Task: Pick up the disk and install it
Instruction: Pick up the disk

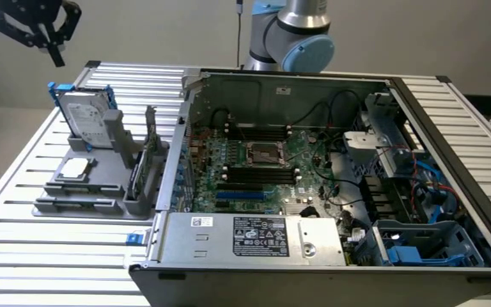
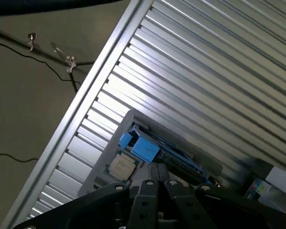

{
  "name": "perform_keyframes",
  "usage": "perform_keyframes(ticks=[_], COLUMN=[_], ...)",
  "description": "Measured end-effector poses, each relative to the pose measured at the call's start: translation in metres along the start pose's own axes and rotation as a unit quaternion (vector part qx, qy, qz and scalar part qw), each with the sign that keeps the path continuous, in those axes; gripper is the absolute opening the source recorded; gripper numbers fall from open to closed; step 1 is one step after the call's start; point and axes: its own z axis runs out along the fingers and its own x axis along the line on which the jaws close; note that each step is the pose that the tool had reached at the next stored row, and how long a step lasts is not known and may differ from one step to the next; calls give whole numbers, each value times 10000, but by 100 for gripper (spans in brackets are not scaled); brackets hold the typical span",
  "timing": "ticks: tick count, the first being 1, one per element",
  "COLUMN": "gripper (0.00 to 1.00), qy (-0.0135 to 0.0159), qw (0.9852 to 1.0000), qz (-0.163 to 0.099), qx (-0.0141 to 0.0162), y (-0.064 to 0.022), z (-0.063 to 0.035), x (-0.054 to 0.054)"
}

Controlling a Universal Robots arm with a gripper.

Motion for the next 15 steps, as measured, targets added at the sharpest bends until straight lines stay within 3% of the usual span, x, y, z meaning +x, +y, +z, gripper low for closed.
perform_keyframes(ticks=[4,8,12,15], gripper=[11,11,11,11], qy=[5,10,15,19], qw=[9993,9974,9941,9907], qz=[-368,-726,-1088,-1361], qx=[0,1,1,1], y=[0,0,0,0], z=[0,0,3,8], x=[0,0,0,0])
